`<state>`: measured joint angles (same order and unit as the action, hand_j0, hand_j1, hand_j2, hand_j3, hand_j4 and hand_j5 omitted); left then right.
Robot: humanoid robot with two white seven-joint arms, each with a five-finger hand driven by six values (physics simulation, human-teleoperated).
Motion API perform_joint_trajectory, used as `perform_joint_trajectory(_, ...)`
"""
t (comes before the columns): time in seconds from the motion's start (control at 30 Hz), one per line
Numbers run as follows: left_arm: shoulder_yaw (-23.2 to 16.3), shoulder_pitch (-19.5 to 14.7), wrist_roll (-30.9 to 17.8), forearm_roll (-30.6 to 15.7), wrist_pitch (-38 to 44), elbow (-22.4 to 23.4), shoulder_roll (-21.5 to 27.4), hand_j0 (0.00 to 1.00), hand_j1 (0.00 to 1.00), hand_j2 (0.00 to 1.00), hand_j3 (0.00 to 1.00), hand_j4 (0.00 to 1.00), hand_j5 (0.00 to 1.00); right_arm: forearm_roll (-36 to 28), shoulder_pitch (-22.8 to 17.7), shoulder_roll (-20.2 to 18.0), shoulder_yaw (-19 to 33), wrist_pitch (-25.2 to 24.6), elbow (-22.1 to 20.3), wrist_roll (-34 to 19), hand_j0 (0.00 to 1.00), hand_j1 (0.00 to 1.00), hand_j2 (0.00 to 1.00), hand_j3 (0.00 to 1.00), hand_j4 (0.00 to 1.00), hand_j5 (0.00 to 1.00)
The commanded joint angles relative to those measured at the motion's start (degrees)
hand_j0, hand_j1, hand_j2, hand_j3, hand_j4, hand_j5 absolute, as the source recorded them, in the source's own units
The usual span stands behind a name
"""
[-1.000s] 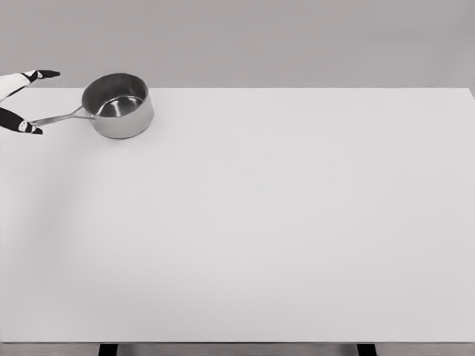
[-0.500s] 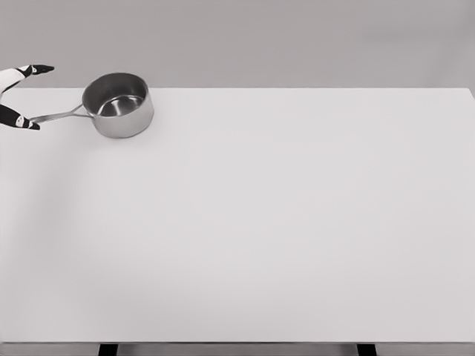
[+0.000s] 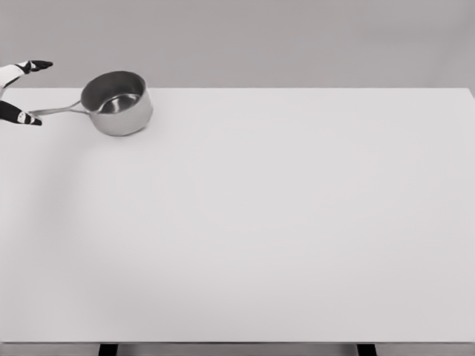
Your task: Rotate pot handle
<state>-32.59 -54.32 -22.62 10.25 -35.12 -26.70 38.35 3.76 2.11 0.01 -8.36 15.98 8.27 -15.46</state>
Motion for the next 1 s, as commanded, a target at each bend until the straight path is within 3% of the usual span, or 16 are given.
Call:
perform_joint_trajectory(0.0, 0.24, 0.0, 0.03, -0.4, 0.12, 0.15, -0.2, 1.0, 1.0, 1.0, 1.0, 1.0, 1.0, 0.02, 0.0, -0.01, 0.01, 0.01, 0.0, -0.01, 1.0, 1.0, 1.0, 1.0, 1.0, 1.0)
perform_joint_trajectory(0.6, 0.24, -2.02, 0.03, -0.4, 0.12, 1.38, -1.35, 1.0, 1.0, 1.0, 1.0, 1.0, 1.0, 0.02, 0.0, -0.01, 0.01, 0.01, 0.0, -0.01, 1.0, 1.0, 1.0, 1.0, 1.0, 1.0)
perform_joint_trajectory(0.97, 2.17, -2.29, 0.03, -0.49, 0.12, 1.65, -2.23, 1.0, 1.0, 1.0, 1.0, 1.0, 1.0, 0.02, 0.0, -0.01, 0.01, 0.01, 0.0, -0.01, 1.0, 1.0, 1.0, 1.0, 1.0, 1.0)
